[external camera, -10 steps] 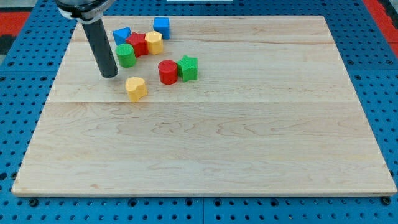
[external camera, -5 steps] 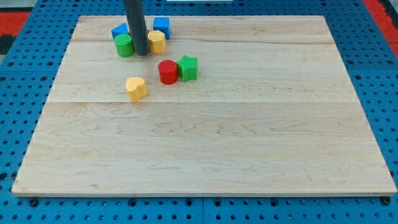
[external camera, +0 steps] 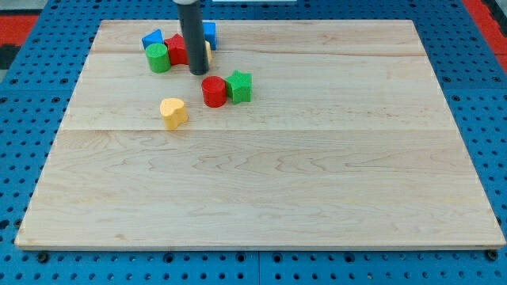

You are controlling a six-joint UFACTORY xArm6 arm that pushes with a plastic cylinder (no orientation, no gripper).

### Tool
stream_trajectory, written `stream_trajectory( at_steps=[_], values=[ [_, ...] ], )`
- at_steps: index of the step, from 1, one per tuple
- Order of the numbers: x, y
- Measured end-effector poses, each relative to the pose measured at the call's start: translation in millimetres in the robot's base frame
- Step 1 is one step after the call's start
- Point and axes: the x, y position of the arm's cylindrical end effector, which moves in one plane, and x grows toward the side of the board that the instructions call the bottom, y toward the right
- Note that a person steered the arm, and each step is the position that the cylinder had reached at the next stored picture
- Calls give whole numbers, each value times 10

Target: Move the red circle to the bottom centre of the board

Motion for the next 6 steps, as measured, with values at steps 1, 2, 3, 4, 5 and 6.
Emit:
stream_trajectory(
  at_steps=[1,2,3,4,5,6],
  values=[
    [350,54],
    [632,30],
    [570,462],
    [1143,470],
    [1552,484],
    [1743,360]
  ],
)
